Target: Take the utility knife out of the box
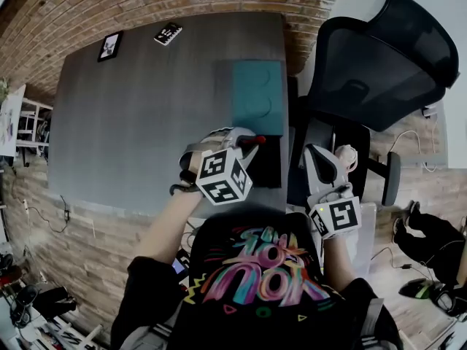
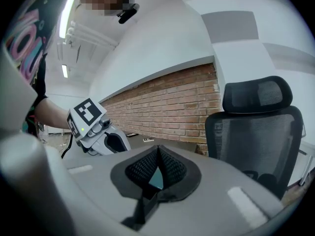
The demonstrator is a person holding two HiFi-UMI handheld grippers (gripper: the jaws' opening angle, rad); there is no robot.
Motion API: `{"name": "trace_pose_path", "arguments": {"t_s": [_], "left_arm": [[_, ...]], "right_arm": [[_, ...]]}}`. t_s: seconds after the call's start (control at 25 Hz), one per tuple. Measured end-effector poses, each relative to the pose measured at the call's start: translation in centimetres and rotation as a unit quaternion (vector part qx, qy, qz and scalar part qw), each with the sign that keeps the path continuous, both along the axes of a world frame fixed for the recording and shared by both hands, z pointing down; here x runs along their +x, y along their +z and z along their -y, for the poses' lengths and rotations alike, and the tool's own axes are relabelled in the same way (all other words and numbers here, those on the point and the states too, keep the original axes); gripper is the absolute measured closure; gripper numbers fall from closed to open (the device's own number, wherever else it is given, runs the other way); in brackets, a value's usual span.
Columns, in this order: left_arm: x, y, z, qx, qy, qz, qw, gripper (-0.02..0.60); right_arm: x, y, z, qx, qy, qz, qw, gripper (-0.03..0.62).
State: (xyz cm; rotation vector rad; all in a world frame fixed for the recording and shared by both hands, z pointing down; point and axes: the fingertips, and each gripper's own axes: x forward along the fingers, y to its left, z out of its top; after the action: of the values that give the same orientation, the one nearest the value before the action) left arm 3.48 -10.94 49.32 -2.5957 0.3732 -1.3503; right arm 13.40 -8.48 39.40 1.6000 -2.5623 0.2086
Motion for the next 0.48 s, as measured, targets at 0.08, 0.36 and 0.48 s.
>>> {"name": "trace_pose_path", "arguments": {"t_s": [0.08,0.36,0.48], "left_arm": [[-0.4,-1.4,0.5,0.013,-0.019,-0.022,0.9995,0.528],[-2.4,-5.2,1.7,0.041,-0.087,-0.091,0.9913,0.526],[-3.4,-6.7,2.1,0.043,-0.124,-0.134,0.9822,0.526]], "right_arm": [[-0.2,-0.3,0.1,0.004,-0.003,-0.002,1.000,0.595],[-0.8,-0.8,0.4,0.010,-0.012,-0.007,1.000,0.595],[-1.3,-1.2,0.6,0.013,-0.016,-0.008,1.000,0.595]]}}
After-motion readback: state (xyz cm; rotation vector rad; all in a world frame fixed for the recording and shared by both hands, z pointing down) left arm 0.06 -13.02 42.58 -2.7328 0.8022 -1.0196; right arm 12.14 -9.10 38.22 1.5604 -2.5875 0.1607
